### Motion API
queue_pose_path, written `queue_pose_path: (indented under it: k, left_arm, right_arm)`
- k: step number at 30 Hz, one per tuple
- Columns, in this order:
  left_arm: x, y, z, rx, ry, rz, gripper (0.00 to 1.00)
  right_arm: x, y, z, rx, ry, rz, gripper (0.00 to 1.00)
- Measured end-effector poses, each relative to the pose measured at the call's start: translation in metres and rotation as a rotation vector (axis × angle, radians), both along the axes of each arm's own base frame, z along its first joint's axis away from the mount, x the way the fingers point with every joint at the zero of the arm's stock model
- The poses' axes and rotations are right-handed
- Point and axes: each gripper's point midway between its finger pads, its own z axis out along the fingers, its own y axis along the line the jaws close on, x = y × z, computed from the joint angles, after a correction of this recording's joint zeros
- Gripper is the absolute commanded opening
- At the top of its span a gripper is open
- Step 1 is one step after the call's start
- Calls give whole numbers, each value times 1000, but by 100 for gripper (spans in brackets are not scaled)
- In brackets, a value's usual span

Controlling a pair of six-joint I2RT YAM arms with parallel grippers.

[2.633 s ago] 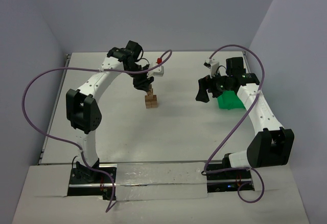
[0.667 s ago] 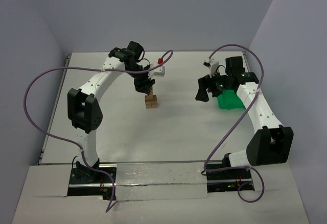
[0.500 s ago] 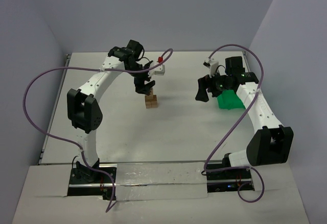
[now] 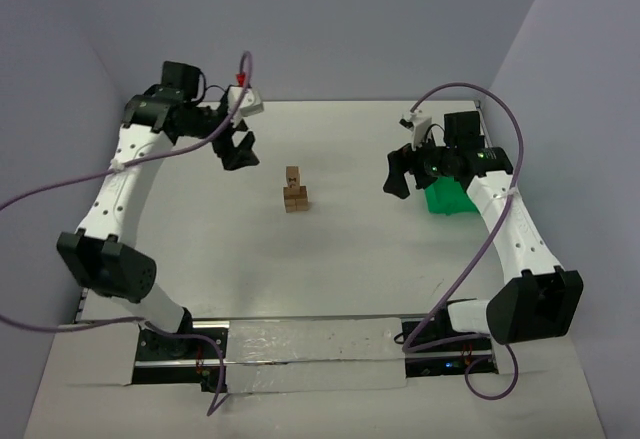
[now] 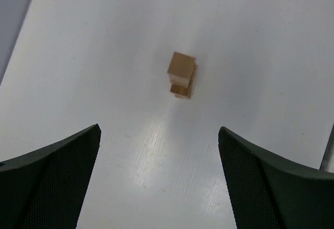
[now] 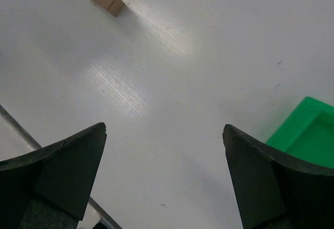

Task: Build the wood block tower

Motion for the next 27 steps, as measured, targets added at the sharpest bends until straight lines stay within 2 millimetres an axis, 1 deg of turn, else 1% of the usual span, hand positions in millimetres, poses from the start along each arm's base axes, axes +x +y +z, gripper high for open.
queue_pose_path:
  k: [2,4,6,9,13,16,20,22,24,27]
  left_arm:
    - [0,21,2,-44,6,104,99]
    - [-6,37,-8,-77,43,202,99]
    - [-11,51,-22,-101,76,299,99]
    - [-22,68,-44,-124,111,439,99]
    - [-36,78,-64,-157,146,558,99]
    - [-33,87,-75,-177,159,654,99]
    - [-25,114,-92,-196,204,809,99]
    - [-21,130,-95,-210,218,879,99]
    - [-17,140,-96,-220,219,925,99]
    - [-15,144,-96,-225,218,944,99]
  right_arm:
    - [1,-2,11,0,-47,-20,100]
    - [1,-4,17,1,-84,-44,100]
    - [1,-7,19,3,-107,-72,100]
    - [-2,-10,9,13,-83,-134,100]
    - [-4,-14,-12,23,-20,-206,100]
    - [-8,-15,-27,32,11,-236,100]
    - [-21,-16,-42,40,35,-256,100]
    - [-26,-16,-43,45,30,-259,100]
    - [-28,-16,-40,51,15,-261,100]
    - [-29,-16,-35,60,-13,-262,100]
